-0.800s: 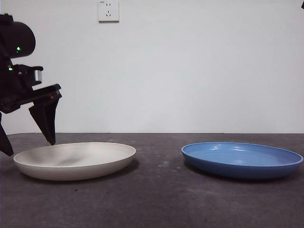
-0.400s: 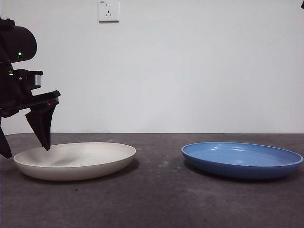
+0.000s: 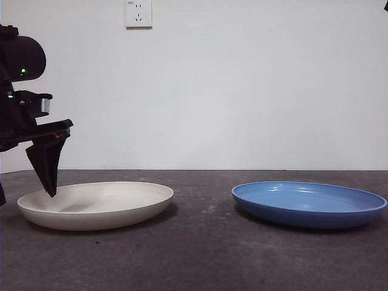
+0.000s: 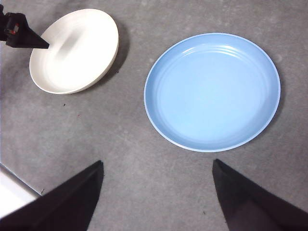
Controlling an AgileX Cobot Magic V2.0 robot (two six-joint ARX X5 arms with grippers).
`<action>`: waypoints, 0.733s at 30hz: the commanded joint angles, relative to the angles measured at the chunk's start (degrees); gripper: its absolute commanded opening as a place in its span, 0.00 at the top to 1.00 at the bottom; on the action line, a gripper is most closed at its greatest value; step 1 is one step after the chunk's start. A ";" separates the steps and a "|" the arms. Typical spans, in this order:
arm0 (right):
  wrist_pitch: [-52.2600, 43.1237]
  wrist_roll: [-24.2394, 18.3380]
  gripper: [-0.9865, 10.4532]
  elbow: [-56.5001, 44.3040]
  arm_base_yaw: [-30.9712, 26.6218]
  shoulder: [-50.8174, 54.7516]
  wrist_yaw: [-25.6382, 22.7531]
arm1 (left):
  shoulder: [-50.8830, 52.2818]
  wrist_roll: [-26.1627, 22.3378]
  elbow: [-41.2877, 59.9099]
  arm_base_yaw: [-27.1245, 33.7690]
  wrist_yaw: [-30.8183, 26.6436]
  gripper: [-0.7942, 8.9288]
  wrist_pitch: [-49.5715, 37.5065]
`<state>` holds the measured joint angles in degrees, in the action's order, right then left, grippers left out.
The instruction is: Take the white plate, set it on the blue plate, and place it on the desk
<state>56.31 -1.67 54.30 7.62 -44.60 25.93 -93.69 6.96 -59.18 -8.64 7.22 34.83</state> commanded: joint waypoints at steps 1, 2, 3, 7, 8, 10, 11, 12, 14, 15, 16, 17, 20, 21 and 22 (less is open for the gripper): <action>-0.52 0.17 0.60 0.98 0.20 -0.26 0.17 | -1.20 0.22 -1.29 -0.11 -0.22 0.52 0.13; -0.52 0.17 0.60 0.98 0.20 -0.26 0.17 | -1.20 0.22 -1.29 -0.11 -0.22 0.55 0.20; -0.52 0.17 0.60 0.98 0.20 -0.26 0.17 | -1.20 0.22 -1.29 -0.11 -0.22 0.57 0.28; -0.52 0.17 0.60 0.98 0.20 -0.24 0.17 | -1.20 0.24 -1.29 -0.11 -0.22 0.64 0.59; -0.52 0.17 0.60 0.98 0.20 -0.24 0.17 | -1.20 0.24 -1.29 -0.11 -0.22 0.68 0.87; -0.50 0.17 0.60 0.98 0.20 -0.24 0.20 | -1.25 0.24 -1.29 -0.11 -0.22 0.71 1.40; -0.50 0.17 0.60 0.98 0.20 -0.24 0.20 | -1.27 0.24 -1.29 -0.11 -0.22 0.71 1.60; -0.50 0.17 0.60 0.98 0.20 -0.24 0.20 | -1.29 0.24 -1.29 -0.11 -0.22 0.71 1.70; -0.50 0.17 0.60 0.98 0.20 -0.24 0.17 | -1.33 0.55 -1.27 -0.11 -0.22 0.71 1.70; -0.50 0.17 0.60 0.98 0.20 -0.24 0.17 | -1.33 0.85 -1.27 -0.11 -0.20 0.71 1.70; -0.50 0.17 0.60 0.98 0.20 -0.24 0.20 | -1.33 1.14 -1.27 -0.11 -0.20 0.71 1.68; -0.50 0.17 0.60 0.98 0.20 -0.24 0.17 | -1.33 1.40 -1.27 -0.11 -0.20 0.71 1.68; -0.50 0.17 0.60 0.98 0.20 -0.24 0.20 | -1.36 1.66 -1.27 -0.11 -0.20 0.71 1.70; -0.52 0.17 0.60 0.98 0.20 -0.24 0.20 | -1.38 1.73 -1.27 -0.11 -0.20 0.71 1.73; -0.50 0.17 0.60 0.98 0.20 -0.24 0.20 | -1.40 1.73 -1.25 -0.11 -0.20 0.71 1.75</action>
<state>56.31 -1.67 54.30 7.62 -44.60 25.93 -93.71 8.27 -59.20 -8.64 7.22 36.62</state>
